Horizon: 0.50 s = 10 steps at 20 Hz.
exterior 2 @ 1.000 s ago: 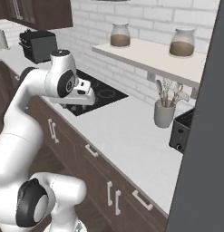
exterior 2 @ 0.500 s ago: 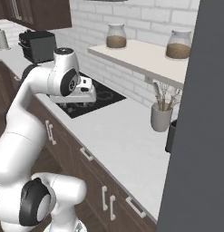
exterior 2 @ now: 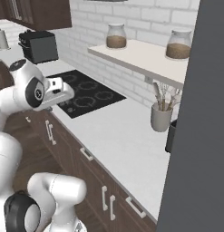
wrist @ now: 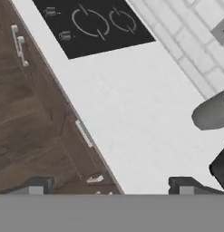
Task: Take a straw from the drawer in front and place it inside the glass cup on the dining counter.
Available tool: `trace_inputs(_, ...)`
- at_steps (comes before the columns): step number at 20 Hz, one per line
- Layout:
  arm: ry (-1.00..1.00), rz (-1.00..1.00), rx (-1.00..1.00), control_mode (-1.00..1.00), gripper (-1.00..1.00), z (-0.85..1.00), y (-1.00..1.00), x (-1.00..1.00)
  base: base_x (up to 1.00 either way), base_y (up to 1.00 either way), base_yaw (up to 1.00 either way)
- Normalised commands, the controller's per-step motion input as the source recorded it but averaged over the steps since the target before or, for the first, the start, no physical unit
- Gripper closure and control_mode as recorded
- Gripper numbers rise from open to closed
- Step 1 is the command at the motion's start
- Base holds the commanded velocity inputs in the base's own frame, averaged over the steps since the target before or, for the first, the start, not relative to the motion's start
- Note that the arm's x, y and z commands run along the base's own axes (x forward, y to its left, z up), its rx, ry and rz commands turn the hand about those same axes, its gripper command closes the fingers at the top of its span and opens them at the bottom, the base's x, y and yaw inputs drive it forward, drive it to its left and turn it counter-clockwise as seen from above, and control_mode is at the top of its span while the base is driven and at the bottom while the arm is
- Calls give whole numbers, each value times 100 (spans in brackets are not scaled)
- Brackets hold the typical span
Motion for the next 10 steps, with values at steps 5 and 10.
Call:
trace_inputs(5,-7,0,-34,-100,-100,-54,47,10,0,0,0)
trace_inputs(10,-1,0,-31,-100,-100,-69,33,13,0,0,0)
